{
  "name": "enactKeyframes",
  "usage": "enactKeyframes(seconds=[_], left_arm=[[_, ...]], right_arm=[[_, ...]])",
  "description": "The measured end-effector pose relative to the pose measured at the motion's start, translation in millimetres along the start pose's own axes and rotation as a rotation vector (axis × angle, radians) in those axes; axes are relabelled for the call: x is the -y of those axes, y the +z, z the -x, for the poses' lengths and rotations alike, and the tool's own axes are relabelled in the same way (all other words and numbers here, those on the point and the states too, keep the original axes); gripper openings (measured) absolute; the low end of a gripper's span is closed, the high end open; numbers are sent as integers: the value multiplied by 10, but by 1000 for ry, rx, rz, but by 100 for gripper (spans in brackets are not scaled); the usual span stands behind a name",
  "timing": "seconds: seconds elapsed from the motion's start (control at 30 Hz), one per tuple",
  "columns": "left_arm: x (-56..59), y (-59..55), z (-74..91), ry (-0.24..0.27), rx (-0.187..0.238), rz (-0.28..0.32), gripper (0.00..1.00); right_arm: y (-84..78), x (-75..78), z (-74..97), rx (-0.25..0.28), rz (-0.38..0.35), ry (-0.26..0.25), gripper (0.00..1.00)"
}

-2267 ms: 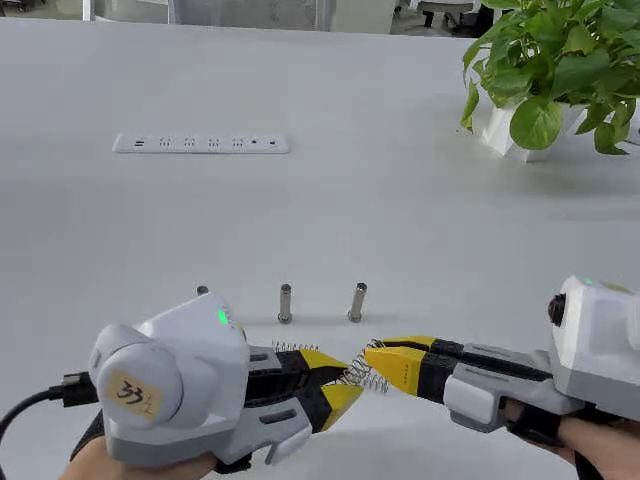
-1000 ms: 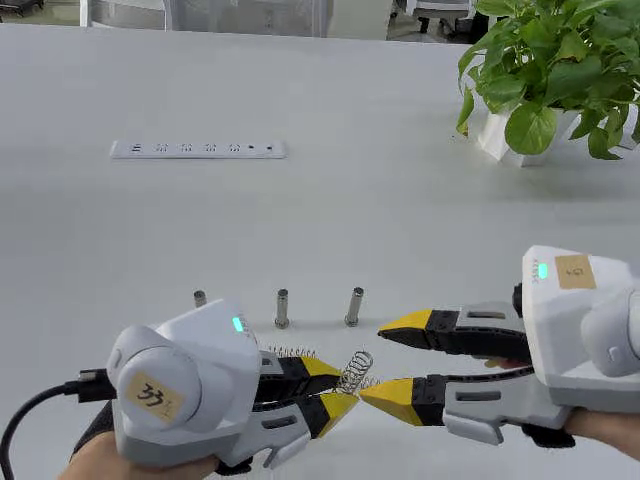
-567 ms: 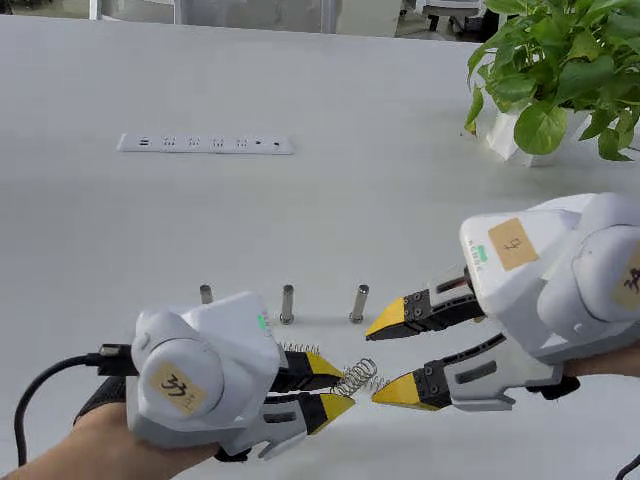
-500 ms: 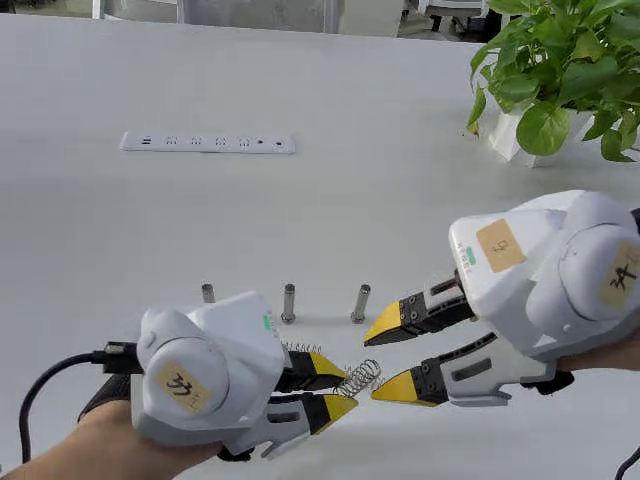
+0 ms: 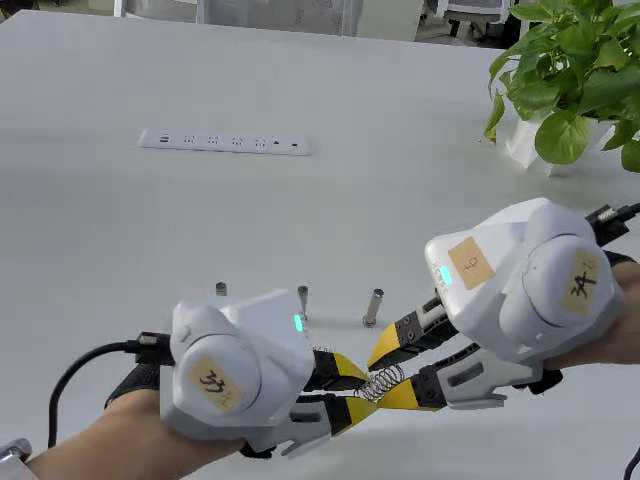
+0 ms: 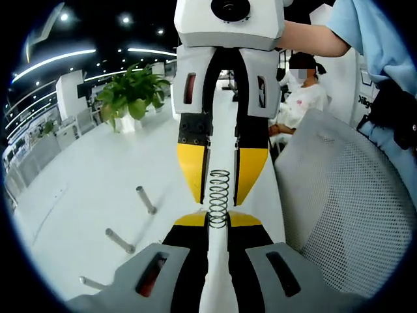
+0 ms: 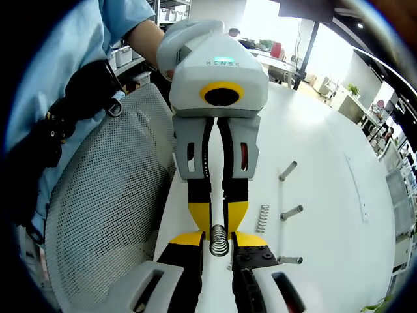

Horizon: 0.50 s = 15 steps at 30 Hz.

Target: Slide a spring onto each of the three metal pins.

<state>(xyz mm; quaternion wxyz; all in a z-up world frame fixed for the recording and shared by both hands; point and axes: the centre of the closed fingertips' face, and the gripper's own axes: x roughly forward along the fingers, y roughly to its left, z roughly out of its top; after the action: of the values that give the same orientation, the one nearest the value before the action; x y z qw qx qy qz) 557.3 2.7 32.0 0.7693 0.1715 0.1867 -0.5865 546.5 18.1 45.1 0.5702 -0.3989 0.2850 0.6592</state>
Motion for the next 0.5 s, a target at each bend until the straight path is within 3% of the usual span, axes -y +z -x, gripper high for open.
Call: enactKeyframes(seconds=[0.5], left_arm=[[-6, 56, 11, -4, 15, -11, 6]], right_arm=[[-39, 0, 7, -34, 20, 24, 8]])
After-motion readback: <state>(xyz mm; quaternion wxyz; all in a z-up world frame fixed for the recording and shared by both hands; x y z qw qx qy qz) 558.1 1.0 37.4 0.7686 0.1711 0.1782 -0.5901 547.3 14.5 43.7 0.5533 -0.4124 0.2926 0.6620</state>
